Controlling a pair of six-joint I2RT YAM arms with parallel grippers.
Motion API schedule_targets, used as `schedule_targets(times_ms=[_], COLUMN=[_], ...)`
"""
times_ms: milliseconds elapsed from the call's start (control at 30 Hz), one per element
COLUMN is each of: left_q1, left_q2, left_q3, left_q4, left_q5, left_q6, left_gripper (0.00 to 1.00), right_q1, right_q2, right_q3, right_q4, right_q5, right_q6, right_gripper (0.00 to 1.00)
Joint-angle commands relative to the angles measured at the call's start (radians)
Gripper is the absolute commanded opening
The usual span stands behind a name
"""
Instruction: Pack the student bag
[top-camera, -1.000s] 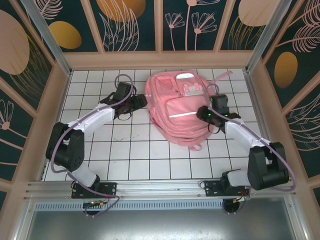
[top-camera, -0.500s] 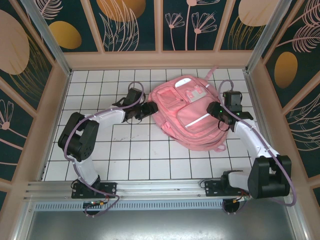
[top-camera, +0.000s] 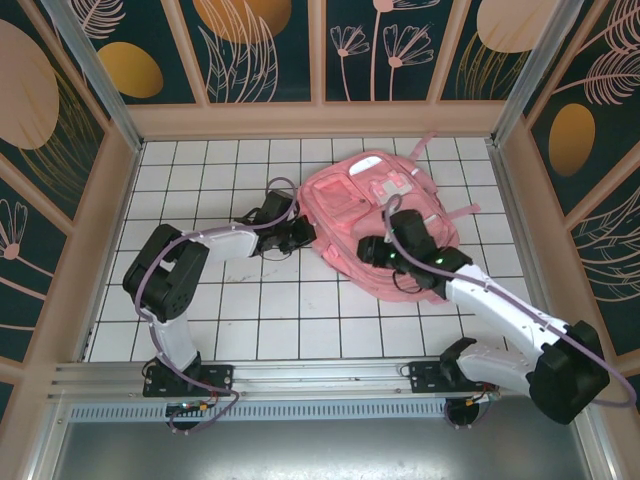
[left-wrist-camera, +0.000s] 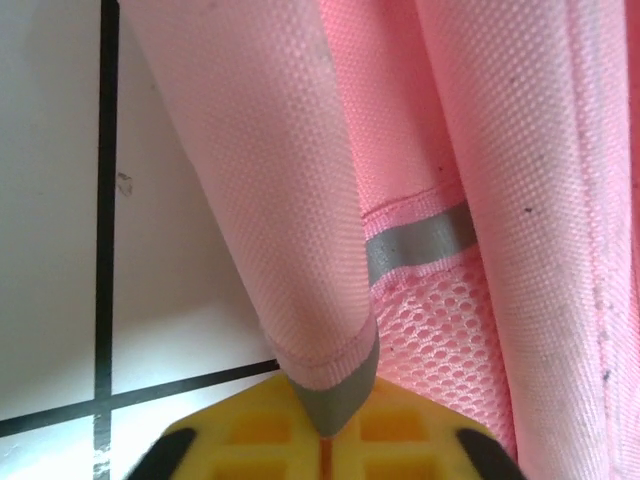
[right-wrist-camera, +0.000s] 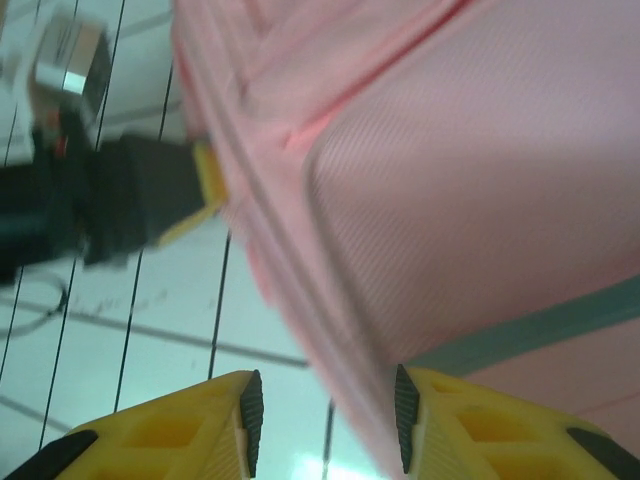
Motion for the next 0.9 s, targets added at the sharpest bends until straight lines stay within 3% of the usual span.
schedule_targets(times_ms=[0, 133, 267, 433, 633, 867], left_q1=[-0.018, -0.035, -0.044, -0.052, -0.101, -0.173], left_q2=[0.004, -0.037, -0.100, -0.221, -0.310, -0.221], left_q3=[0.054, 0.065, 0.039, -0.072, -0.165, -0.075], left_q4=[0.045, 0.044, 0.018, 0.012, 0.039, 0.086], left_q5=[-0.021, -0.069, -0.128, -0.184, -0.197, -0.200], left_q6=[-0.016, -0.033, -0.051, -0.087, -0.179, -0.236], left_gripper=[0.00, 0.00, 0.00, 0.00, 0.00, 0.00], right_q1=[0.100, 0.193, 0.193, 0.054, -0.158, -0.188], right_q2=[0.037, 0.125, 0.194, 0.190, 0.198, 0.162], right_q3=[-0.024, -0.041, -0.055, -0.072, -0.061, -0.021], right_q4=[0.057, 0.105, 0.069, 0.029, 0.095, 0.123], right_q5=[0.087, 0.131, 0.223, 0.246, 0.176, 0.089], right_q6=[0.069, 0.101, 0.136, 0.071, -0.124, -0.208], right_gripper=[0.42, 0.42, 0.38, 0.36, 0.39, 0.45])
